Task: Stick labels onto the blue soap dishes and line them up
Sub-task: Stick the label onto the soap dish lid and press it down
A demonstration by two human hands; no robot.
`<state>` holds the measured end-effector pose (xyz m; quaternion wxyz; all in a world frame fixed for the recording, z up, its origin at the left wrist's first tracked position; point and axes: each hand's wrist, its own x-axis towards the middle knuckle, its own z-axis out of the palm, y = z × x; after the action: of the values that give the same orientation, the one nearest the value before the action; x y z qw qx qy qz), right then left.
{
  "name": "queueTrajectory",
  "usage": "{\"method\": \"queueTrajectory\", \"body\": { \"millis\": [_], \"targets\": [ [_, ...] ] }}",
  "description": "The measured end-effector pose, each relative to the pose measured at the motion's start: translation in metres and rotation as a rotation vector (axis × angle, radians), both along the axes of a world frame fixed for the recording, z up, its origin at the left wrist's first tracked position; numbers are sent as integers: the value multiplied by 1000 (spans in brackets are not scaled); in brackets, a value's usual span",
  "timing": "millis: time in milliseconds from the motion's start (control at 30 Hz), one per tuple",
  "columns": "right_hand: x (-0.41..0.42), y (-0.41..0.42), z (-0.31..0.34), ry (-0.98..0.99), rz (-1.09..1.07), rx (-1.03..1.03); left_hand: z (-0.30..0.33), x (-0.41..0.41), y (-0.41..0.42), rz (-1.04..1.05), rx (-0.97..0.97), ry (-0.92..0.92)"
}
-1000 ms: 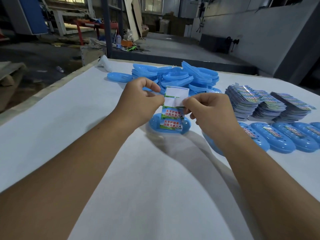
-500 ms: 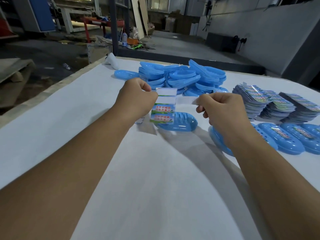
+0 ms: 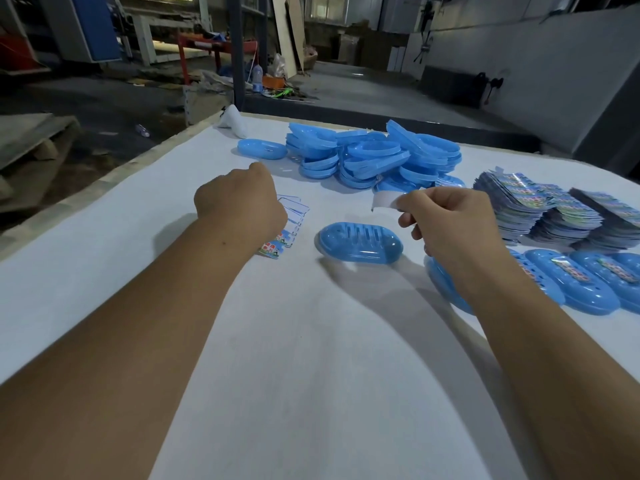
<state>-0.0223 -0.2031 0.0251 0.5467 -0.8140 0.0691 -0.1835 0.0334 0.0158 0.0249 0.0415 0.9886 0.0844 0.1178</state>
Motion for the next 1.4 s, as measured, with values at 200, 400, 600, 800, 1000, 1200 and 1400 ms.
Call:
{"method": "queueTrajectory", "body": {
  "millis": [200, 400, 600, 800, 1000, 1200, 1400],
  "targets": [
    [2, 0, -4, -34, -14, -121, 4, -7, -17, -262, -482, -115],
    [1, 3, -7, -92, 23, -196, 8, -30, -52, -551, -897, 16],
    [3, 3, -9, -104, 43, -202, 5, -31, -53, -539, -945, 75],
    [2, 1, -9, -112, 92, -219, 3, -29, -54, -507, -949, 80],
    [1, 0, -8, -120, 193, -246, 6, -25, -49, -444, -998, 53],
    [7, -7, -9, -97, -20, -249, 7, -22, -49, -374, -988, 15],
    [8, -6, -8, -75, -20, -256, 6, -24, -49, -370, -992, 47]
  ]
}}
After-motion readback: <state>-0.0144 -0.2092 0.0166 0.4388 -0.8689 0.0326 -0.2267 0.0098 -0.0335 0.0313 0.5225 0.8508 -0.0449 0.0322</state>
